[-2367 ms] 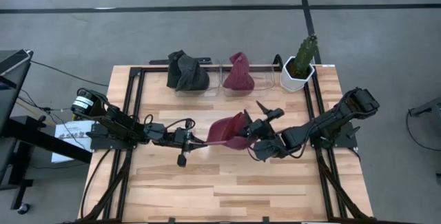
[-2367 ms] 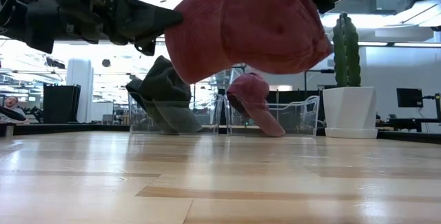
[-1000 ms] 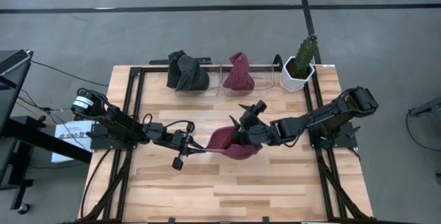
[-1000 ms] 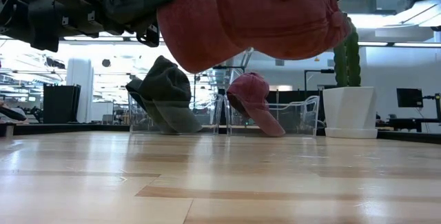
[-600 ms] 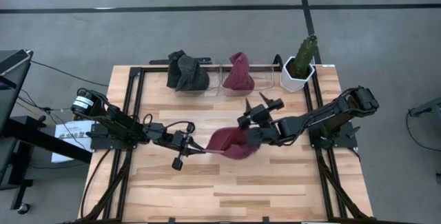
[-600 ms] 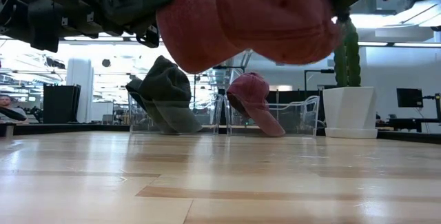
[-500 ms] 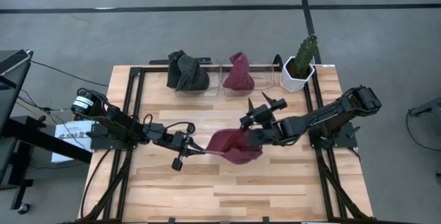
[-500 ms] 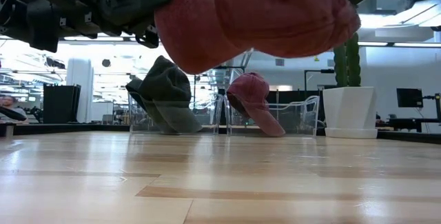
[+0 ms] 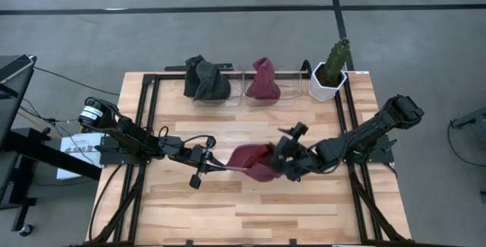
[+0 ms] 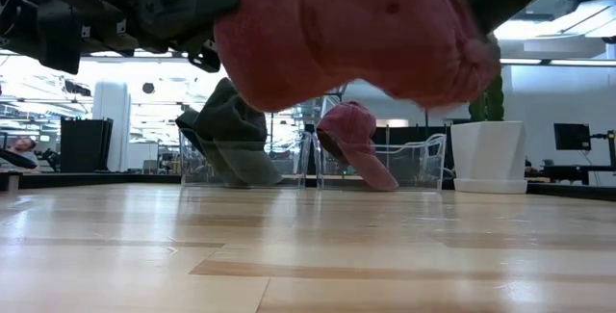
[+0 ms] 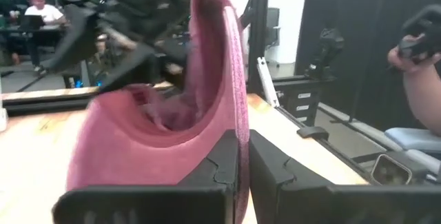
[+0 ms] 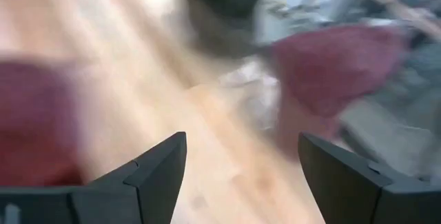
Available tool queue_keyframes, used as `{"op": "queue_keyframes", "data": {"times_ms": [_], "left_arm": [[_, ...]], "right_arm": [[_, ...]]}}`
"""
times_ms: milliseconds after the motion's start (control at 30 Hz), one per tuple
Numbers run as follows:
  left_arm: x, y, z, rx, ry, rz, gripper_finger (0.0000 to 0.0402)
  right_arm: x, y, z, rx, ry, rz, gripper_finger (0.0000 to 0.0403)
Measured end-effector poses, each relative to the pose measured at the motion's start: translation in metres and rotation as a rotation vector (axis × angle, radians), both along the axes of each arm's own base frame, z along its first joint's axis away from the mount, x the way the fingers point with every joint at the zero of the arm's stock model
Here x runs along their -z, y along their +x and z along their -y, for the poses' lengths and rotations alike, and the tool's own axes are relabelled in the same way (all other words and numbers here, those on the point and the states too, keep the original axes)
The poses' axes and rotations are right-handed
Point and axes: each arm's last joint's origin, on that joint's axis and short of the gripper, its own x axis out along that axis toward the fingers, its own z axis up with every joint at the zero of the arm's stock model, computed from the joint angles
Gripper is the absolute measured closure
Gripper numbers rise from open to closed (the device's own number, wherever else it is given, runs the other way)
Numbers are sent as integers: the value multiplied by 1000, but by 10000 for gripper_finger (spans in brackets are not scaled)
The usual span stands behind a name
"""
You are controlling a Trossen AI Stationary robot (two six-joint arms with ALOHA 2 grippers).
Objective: Pick & Place hat
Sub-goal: Put the red cap into the right transparent bin
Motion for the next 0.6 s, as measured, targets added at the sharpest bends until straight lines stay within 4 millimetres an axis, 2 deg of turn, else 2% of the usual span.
{"op": "queue_keyframes", "data": {"times_ms": [167,367,467,600], "left_arm": [[1,0,-1,-24,-21,-17,387],[-4,0,-5,-68,-61,-3,387],[-15,-2,-11,-93,-81,43,387],[-42,-11,-18,-105,-100,158,387]], "right_arm": [[-1,-5,-16,-96,-7,-21,132],[-9,2,-31,-136,92,131,132],[-13,7,-34,-168,92,180,132],[-22,16,-33,-207,37,220,132]]}}
